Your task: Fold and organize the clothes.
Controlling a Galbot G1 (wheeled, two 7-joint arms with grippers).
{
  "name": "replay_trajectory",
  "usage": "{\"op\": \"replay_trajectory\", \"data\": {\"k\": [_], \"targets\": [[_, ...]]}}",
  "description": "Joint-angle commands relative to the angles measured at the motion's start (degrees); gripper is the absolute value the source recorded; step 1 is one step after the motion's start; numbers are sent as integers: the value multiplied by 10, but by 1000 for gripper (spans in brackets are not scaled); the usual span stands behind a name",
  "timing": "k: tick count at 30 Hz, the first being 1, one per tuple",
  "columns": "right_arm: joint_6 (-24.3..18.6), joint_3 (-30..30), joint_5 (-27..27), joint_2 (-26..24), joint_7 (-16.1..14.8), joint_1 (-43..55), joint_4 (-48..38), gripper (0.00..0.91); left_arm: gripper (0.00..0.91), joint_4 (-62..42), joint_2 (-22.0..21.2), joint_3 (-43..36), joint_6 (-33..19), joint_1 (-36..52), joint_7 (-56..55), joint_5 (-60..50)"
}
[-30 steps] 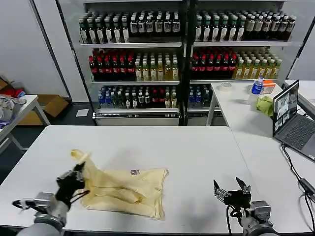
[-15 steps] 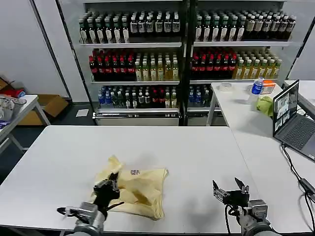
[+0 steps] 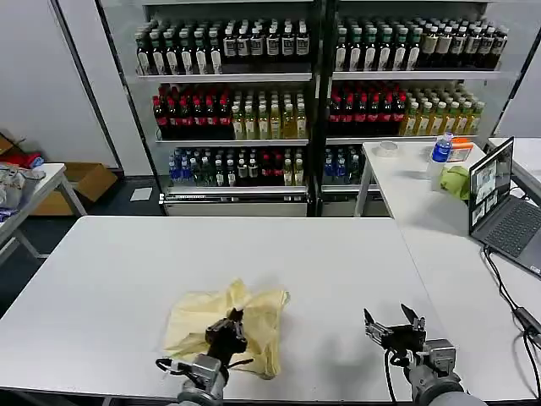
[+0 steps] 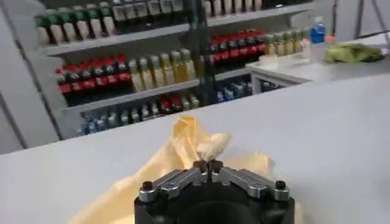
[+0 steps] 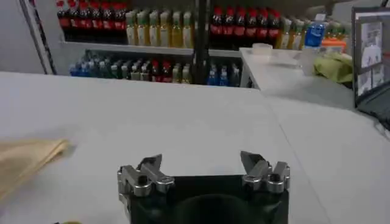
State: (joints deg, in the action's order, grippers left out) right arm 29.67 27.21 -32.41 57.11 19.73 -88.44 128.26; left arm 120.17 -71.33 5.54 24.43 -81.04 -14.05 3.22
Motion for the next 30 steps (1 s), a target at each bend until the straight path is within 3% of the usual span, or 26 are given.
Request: {"op": "replay_trajectory", "data": {"k": [1,10,17,25,30], "targets": [[0,0,0,0,0,4,-3,907,907,-10,-8,-39,-5,13,14,-22],[2,-4,1,10,1,8,0,907,907,50,15,8,-42,-5,30,115],[2,-2,3,17,1,7,4,907,907,142,75,159,-46,-67,38,280],[3,-1,5,25,-1,3,9,907,907,148,115,328,-8,-110,15,386],[3,0,8,28,-2,-1,12,907,907,111,124,348,17,-123,4,452]]}}
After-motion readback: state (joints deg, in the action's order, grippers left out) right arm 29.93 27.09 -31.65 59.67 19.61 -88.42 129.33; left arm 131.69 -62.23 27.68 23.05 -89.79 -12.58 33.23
